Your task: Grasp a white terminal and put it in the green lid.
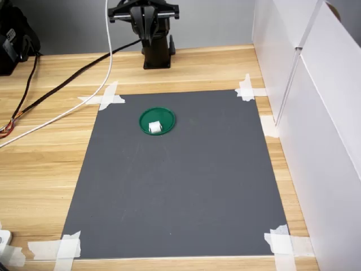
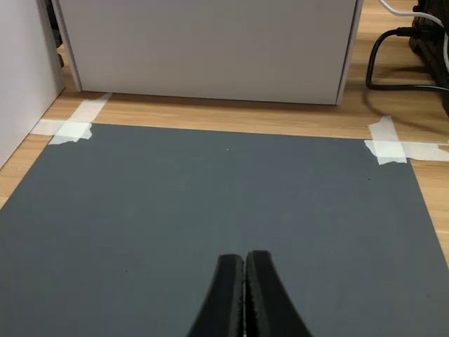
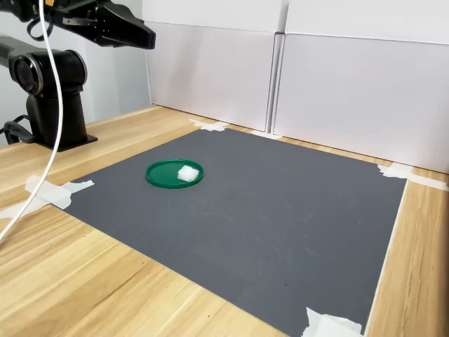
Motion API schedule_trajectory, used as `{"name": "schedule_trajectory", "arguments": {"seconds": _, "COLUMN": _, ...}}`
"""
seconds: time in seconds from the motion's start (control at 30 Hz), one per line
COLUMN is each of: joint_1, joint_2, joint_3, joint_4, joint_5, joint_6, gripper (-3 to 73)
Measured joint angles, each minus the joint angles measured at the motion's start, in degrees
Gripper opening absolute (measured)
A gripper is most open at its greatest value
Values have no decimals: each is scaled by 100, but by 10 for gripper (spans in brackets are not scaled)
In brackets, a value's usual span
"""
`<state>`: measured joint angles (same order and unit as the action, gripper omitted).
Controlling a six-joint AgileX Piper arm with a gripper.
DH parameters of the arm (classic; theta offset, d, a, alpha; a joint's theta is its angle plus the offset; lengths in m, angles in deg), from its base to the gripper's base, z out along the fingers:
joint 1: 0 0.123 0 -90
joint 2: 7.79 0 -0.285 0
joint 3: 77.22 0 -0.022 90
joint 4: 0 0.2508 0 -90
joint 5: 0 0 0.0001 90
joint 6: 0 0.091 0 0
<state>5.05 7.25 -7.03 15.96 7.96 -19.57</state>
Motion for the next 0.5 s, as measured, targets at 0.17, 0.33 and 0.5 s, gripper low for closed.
{"name": "schedule_trajectory", "arguments": {"seconds": 0.17, "joint_1": 0, "joint_2": -412, "joint_3": 94, "joint_4": 0, "joint_5": 69, "joint_6": 8, "gripper": -19}}
{"name": "schedule_trajectory", "arguments": {"seconds": 0.33, "joint_1": 0, "joint_2": -531, "joint_3": 256, "joint_4": 0, "joint_5": 52, "joint_6": 8, "gripper": -19}}
{"name": "schedule_trajectory", "arguments": {"seconds": 0.5, "joint_1": 0, "joint_2": -532, "joint_3": 442, "joint_4": 0, "joint_5": 79, "joint_6": 8, "gripper": -21}}
